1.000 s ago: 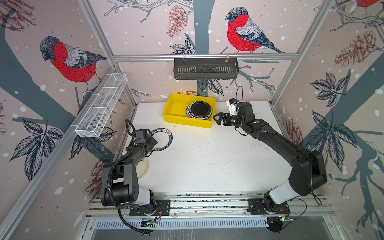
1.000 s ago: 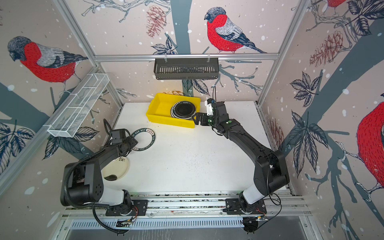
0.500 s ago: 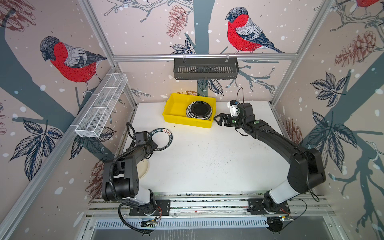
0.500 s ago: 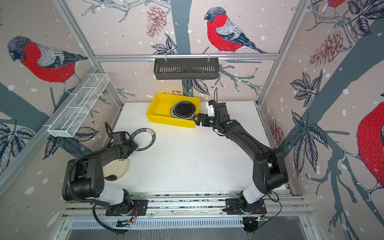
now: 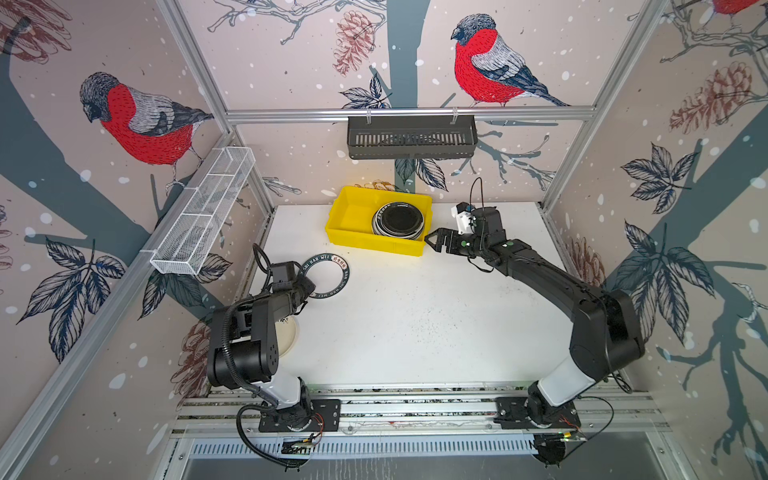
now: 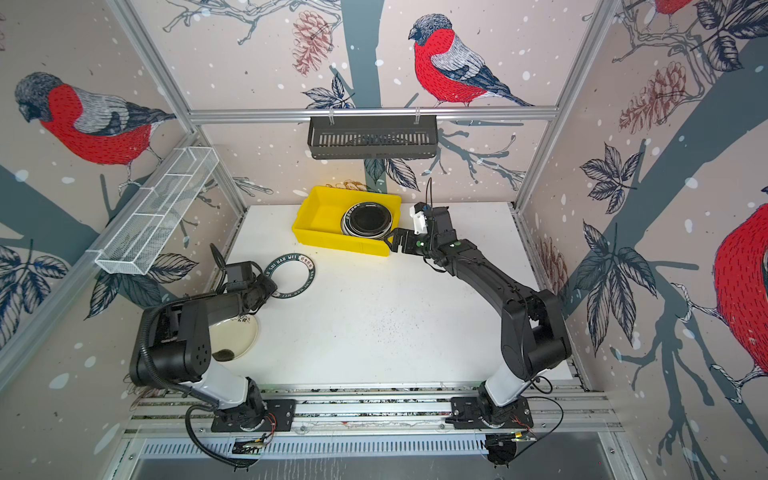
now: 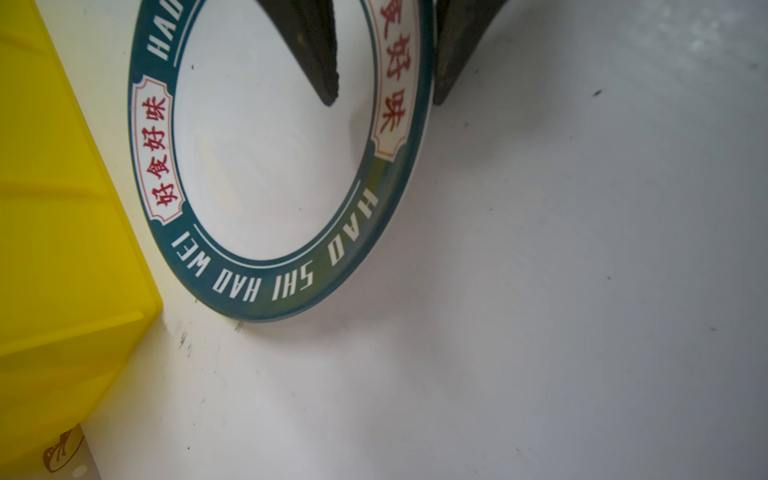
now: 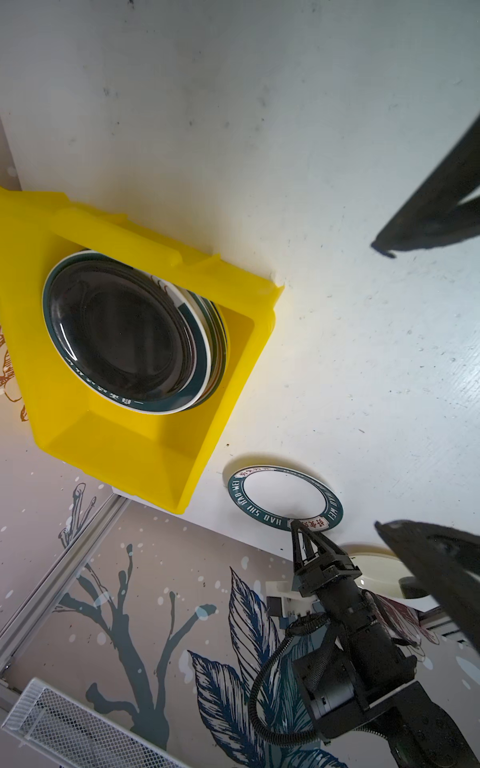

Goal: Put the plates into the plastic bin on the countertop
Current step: 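Lower left gripper onto the green-rimmed plate's rim and grasp it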

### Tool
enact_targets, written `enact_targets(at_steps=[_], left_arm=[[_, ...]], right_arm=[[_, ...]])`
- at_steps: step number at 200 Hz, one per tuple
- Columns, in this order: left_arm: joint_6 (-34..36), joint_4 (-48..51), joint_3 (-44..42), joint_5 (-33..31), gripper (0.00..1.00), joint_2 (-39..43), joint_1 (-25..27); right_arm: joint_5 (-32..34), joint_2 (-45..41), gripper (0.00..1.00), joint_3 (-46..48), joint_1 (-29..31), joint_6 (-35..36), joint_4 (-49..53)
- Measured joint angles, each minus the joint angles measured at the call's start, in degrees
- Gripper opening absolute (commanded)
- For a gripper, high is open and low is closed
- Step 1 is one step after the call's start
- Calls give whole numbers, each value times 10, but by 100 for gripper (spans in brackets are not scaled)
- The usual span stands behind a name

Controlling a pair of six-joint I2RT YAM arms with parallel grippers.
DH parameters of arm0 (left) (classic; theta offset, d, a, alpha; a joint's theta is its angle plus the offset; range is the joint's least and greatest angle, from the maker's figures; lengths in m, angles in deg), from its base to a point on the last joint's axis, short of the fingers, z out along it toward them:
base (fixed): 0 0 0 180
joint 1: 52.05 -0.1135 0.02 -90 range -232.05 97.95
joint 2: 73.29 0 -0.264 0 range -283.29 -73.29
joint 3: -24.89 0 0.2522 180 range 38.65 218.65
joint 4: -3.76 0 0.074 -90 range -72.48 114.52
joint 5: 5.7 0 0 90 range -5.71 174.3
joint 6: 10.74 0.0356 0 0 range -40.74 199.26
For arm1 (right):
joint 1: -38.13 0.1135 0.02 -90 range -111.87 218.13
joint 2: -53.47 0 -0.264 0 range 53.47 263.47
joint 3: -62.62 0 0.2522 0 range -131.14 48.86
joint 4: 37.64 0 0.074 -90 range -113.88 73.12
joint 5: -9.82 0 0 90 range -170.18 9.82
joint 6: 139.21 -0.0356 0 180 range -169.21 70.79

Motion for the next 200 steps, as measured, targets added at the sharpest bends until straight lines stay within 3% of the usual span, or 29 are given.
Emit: enact_targets(at_steps=[49,62,105,140,153,200], left_arm=[[0,-20,-7,18,18,-9,0],[-2,-26,-7,24,8,-12,0],[-2,-32,0,52,7,-13,0],[4,-8,-15,52,6,20,0],[5,0,-19,54,0,34,0],[8,12,-23,94,0,74,0]], right_arm=[[0,0,100,-3,0,0,-1],[0,0,100,-3,0,0,-1],[0,0,100,-3,0,0,-1],[0,0,100,-2,1,-2,-1],[0,0,100,-1,1,-2,-1],[0,-7,100,23,1,-4,-14]])
